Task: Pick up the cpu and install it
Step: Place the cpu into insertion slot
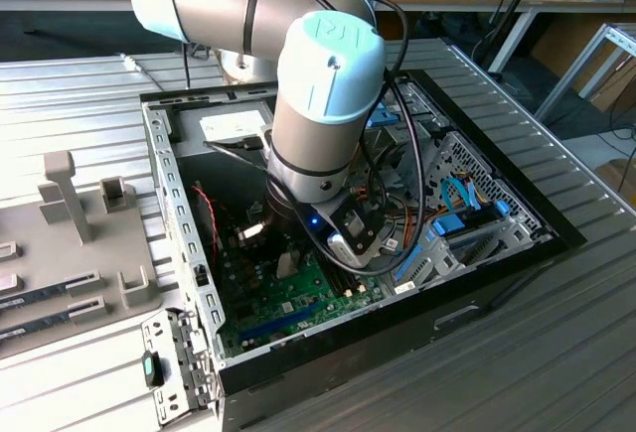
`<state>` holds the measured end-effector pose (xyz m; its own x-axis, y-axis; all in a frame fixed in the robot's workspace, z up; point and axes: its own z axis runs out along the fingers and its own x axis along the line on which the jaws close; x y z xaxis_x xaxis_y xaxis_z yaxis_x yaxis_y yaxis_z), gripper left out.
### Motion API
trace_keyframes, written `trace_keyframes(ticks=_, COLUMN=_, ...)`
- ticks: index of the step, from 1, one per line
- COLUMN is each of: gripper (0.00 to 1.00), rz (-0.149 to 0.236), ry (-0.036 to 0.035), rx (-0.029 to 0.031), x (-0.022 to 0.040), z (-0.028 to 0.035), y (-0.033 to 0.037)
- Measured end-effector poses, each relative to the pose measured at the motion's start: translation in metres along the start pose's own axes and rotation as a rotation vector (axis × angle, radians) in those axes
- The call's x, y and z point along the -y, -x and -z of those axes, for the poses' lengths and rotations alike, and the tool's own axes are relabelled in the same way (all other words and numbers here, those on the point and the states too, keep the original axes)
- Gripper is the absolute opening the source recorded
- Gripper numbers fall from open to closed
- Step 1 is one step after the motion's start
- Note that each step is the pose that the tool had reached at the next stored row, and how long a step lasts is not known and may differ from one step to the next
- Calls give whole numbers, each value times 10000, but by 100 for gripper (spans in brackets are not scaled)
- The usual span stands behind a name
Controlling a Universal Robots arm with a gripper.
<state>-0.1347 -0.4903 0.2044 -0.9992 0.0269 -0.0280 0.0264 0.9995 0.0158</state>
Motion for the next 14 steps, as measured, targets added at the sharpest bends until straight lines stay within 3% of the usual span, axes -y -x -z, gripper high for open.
trace_keyframes(ticks=6, gripper=40, rz=17, ry=-21, rx=-83, x=4, z=-39, y=6)
trace_keyframes(ticks=14, gripper=39, rz=25, ry=-29, rx=-80, x=2, z=-39, y=8)
